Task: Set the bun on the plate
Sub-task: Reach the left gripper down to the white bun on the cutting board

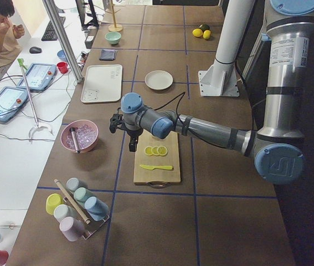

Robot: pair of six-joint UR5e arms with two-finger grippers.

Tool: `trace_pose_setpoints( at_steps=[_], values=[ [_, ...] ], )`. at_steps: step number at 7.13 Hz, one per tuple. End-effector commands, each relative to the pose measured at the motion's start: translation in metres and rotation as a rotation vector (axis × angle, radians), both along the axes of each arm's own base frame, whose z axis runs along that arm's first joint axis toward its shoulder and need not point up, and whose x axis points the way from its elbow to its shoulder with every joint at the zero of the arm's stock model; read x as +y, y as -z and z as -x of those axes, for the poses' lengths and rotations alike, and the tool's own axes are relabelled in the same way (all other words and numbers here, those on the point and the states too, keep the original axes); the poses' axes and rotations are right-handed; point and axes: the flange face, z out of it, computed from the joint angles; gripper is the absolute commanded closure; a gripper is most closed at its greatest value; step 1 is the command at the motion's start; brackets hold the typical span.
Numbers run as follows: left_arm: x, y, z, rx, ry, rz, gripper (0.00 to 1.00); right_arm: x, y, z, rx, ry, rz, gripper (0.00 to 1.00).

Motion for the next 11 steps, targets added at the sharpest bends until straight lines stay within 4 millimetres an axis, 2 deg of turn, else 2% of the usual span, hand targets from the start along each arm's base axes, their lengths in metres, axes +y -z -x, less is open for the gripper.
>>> trace_pose_setpoints(
  at_steps=[1, 2, 3, 4, 6, 7, 9, 10, 11],
  values=[
    [0.029, 0.019, -0.099, -0.026, 0.001, 0.018, 0.0, 0.001, 0.002, 0.0, -0.004, -0.001, -0.003, 0.01],
    [0.04, 0.029, -0.13, -0.042, 0.029, 0.045, 0.0, 0.001, 0.001, 0.0, -0.004, -0.001, -0.003, 0.01],
    [0.05, 0.031, -0.147, -0.06, 0.022, 0.03, 0.0, 0.002, 0.0, 0.0, -0.004, -0.001, -0.001, 0.01],
    [0.058, 0.025, -0.159, -0.069, -0.007, 0.037, 0.0, 0.001, 0.001, 0.0, -0.006, -0.001, -0.003, 0.01],
    [0.065, 0.018, -0.173, -0.079, -0.036, 0.046, 0.03, 0.002, 0.0, 0.0, -0.006, -0.001, 0.0, 0.01],
    [0.067, 0.016, -0.175, -0.084, -0.042, 0.048, 0.09, 0.002, 0.0, 0.0, -0.006, -0.001, 0.0, 0.01],
    [0.066, 0.006, -0.179, -0.097, -0.052, 0.054, 0.11, 0.002, -0.001, 0.0, -0.007, -0.002, 0.003, 0.01],
    [0.067, 0.006, -0.181, -0.099, -0.057, 0.054, 0.31, 0.002, 0.0, 0.0, -0.007, -0.001, -0.001, 0.01],
    [0.068, 0.005, -0.18, -0.1, -0.057, 0.055, 0.65, 0.002, 0.0, 0.0, -0.007, -0.001, 0.0, 0.01]
  ],
)
